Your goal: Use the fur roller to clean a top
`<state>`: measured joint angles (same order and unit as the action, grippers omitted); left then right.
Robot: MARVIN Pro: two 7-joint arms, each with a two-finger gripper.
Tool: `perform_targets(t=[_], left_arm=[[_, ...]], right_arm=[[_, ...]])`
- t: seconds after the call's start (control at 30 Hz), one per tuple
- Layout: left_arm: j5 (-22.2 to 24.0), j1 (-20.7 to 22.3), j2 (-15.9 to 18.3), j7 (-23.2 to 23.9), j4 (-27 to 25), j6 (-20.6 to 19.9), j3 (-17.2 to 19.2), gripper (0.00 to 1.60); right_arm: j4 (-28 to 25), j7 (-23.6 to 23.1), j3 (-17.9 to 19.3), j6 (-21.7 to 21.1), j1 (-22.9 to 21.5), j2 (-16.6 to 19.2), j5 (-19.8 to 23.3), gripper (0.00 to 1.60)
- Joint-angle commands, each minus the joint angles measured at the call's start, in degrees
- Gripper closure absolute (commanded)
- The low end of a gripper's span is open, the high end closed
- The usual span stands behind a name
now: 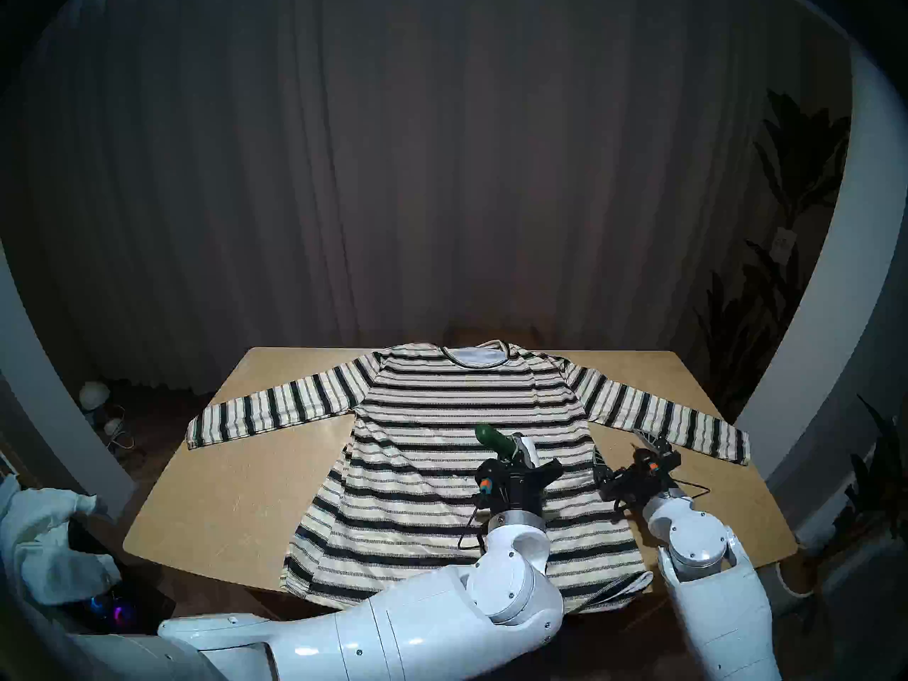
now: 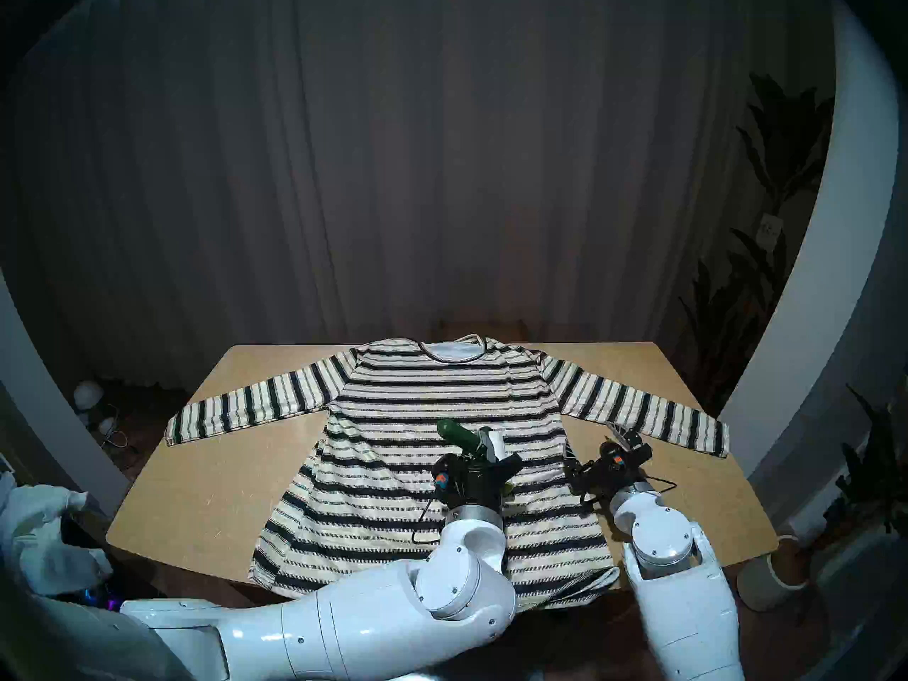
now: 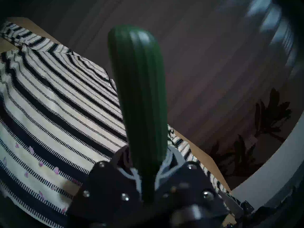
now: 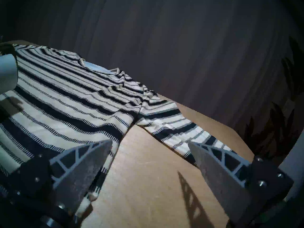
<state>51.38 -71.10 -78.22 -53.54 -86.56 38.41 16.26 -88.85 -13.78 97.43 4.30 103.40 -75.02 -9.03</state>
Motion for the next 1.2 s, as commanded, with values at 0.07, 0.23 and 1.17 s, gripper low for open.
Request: perform_targets(t=[0.07, 0.23, 1.17], left_arm=[[-0.39, 1.27, 0.17, 0.9, -1.95, 0.88, 0.92, 1.6], [-0.51, 1.38, 0.69, 0.57, -2.58, 0.08, 0.97, 1.6], [-3.02, 3.34, -0.24, -3.66, 1.3, -7.36, -1.66, 1.6]], right_arm=[[-5.41, -7.38, 1.34, -5.28, 3.64, 4.05, 2.38, 0.0], [-5.9, -8.95, 1.47, -6.84, 3.72, 4.7, 1.87, 0.0], [-3.7, -9.87, -1.81, -7.49, 0.9, 6.25, -1.39, 0.0]])
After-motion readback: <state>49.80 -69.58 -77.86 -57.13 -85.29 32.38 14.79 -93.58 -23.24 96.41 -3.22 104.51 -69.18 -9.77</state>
